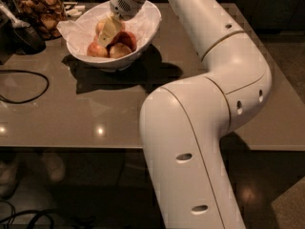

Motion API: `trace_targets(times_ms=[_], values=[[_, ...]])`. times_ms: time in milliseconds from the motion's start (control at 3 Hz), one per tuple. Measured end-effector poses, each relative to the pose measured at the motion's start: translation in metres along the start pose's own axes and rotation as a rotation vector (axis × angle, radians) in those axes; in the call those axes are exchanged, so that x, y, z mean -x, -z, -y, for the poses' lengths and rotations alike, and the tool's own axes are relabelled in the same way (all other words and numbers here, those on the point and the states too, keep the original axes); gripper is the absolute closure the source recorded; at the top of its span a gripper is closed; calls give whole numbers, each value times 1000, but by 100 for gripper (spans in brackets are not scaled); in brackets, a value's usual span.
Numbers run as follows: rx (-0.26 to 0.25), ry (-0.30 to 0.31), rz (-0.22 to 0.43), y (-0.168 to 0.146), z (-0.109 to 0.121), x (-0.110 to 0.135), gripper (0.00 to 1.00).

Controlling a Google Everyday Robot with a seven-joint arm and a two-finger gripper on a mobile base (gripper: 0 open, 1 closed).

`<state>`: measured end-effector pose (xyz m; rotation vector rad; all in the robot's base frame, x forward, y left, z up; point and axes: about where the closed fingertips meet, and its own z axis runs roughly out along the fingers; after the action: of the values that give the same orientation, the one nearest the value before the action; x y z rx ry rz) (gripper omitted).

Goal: Pick apple from white bowl

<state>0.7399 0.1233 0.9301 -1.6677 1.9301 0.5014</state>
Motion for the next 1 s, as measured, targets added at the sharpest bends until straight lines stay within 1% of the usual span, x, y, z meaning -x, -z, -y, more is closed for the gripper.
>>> trace_targets(times_ms=[667,1000], values=[[0,0,0,0,0,0,84],[0,0,0,0,0,0,100]])
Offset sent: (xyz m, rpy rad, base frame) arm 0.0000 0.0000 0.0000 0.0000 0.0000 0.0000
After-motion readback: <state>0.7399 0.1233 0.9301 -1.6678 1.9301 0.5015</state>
